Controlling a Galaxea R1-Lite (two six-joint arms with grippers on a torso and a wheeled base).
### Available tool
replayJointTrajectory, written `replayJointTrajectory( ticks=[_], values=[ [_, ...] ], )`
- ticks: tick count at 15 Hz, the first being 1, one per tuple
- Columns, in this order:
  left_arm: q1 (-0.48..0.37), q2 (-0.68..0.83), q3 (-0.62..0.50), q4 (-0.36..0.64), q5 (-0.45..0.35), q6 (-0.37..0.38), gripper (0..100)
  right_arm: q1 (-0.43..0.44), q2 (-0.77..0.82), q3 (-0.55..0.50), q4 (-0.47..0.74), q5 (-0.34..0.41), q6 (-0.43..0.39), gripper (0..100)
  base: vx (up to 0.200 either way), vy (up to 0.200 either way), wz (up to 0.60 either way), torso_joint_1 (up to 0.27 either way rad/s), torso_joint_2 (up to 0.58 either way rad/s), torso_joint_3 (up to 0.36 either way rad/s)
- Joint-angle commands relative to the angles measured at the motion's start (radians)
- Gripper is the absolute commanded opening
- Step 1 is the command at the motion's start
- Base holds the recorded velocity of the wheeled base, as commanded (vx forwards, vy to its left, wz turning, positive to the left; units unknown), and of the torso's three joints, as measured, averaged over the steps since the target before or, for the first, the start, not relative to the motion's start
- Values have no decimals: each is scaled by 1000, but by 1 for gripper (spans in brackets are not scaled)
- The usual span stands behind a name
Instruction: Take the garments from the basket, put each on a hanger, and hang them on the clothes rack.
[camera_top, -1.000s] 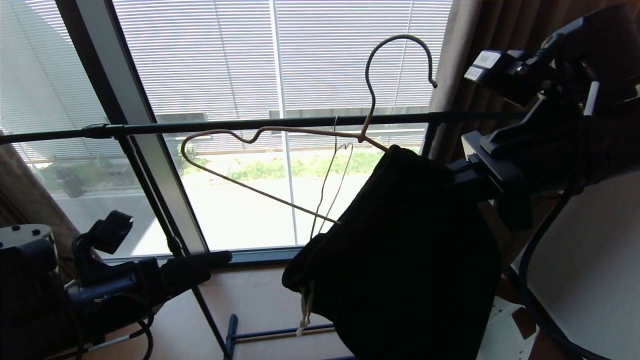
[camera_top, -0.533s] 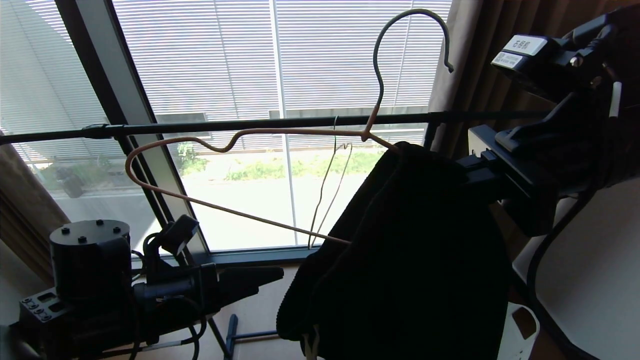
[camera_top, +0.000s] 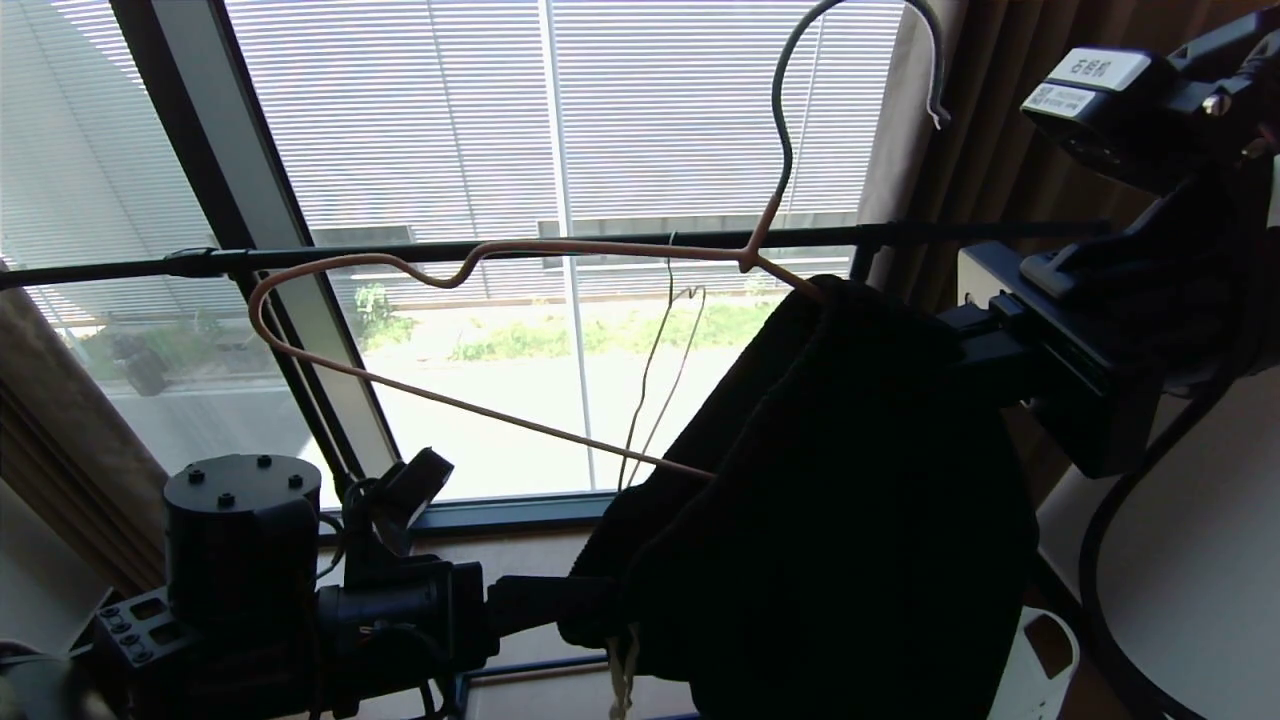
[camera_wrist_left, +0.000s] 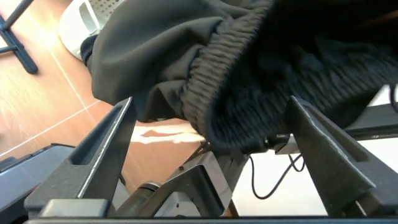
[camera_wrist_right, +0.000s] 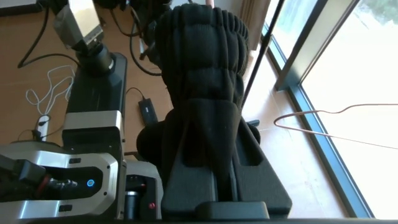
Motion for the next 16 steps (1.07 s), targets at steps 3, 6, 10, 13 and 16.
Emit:
replayJointTrajectory(
  ticks=[3,6,10,13,16],
  values=[
    [-7,61,-34,0,17,1,100,1,-10,10,1,25,-1,0,0,0,0,0,0,0],
    [-5,69,-41,0,35,4,0,-1,-24,30,2,25,-1,0,0,0,0,0,0,0],
    [50,3,-24,0,48,26,0,-58,-58,112,-3,23,-1,0,0,0,0,0,0,0],
    [118,-32,-22,3,48,27,0,-94,-79,181,-36,23,-16,0,0,0,0,0,0,0],
    [179,-42,-25,1,48,27,0,-102,-90,234,-50,20,-19,0,0,0,0,0,0,0]
  ],
)
